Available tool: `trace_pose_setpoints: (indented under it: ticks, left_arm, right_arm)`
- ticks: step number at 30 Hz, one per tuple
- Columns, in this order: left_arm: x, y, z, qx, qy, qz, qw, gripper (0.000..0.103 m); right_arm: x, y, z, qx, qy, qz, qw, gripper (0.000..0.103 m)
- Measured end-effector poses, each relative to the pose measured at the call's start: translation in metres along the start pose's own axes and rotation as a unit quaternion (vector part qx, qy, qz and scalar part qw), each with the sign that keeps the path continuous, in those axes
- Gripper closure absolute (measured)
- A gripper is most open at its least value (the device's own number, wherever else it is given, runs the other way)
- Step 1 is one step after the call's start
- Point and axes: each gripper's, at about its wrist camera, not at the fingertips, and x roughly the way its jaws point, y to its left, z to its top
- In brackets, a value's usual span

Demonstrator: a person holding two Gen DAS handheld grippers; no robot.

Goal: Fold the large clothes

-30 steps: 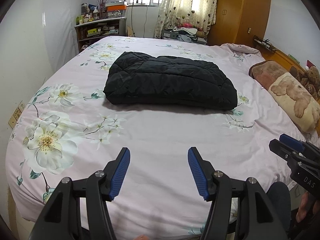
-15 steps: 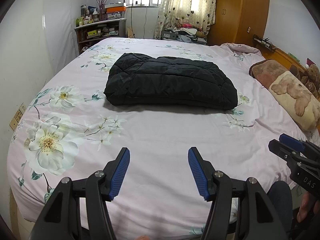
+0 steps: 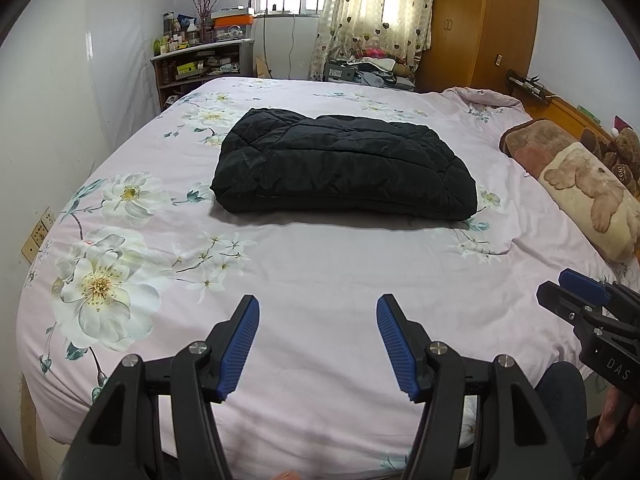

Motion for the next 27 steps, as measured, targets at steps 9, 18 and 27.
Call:
trace_pose_setpoints:
  ticks: [9,18,27]
  left_arm:
    - [-0.0018,0.0006,-0.0001,-0.002,-0.001,0.000,1.0000,0.039]
    - [-0.0025,-0.0010,-0.0009,-0.003,-0.003,0.002,1.0000,0.036]
    - [-0.0020,-0.0036,-0.0013,-0.003,-0.005,0.005,1.0000,0.036]
  right_arm:
    - [-0.0001,0.0005,-0.0009,-0.002,0.002,0.000,1.000,0.053]
    - [-0.0001,0.0013,-0.0011,-0.002,0.002,0.000,1.000,0.053]
    - [0.0001,0.0021,-0.0010,-0.003,0.001,0.000,1.000,0.053]
